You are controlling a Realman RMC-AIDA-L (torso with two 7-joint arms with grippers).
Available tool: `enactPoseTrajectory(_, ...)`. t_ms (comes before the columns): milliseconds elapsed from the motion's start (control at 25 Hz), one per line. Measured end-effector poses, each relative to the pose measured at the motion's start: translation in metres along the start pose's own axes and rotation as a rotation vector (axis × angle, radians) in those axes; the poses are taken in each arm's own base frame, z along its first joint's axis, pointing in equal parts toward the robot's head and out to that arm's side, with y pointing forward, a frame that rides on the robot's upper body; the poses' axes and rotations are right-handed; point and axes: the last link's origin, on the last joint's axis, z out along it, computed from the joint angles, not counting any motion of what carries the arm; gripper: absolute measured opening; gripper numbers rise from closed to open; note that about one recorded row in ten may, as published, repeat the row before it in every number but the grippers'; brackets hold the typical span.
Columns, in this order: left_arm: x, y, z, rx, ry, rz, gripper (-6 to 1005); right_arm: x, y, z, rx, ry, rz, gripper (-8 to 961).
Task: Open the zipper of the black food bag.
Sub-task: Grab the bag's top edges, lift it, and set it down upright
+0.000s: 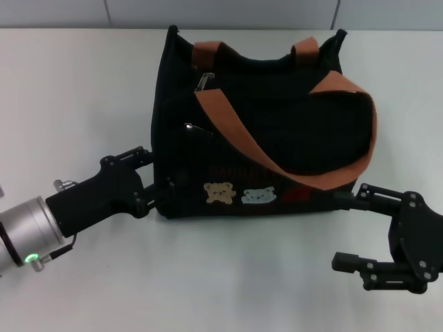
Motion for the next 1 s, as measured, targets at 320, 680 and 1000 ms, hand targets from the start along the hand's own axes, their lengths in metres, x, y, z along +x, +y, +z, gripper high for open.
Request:
enactPoseTrajectory(320, -0.0014, 0.0015, 0.0, -0.003, -0.001, 0.006, 400, 0.0046, 0.0042, 0.0, 0.012, -0.004, 0.015, 800)
enactPoseTrajectory(680, -0.0048, 0.0032, 0.0007, -0.005, -0.015, 0.022, 175, 0.0069, 0.0036, 0.0003, 0.026, 0.003, 0.02, 799)
enactPoseTrajectory(1000, -0.0028, -0.0028, -0.0069, 0.029, -0.008, 0.116, 110, 0.0094, 0.0011, 0.0015, 0.048, 0.01, 0.023, 799)
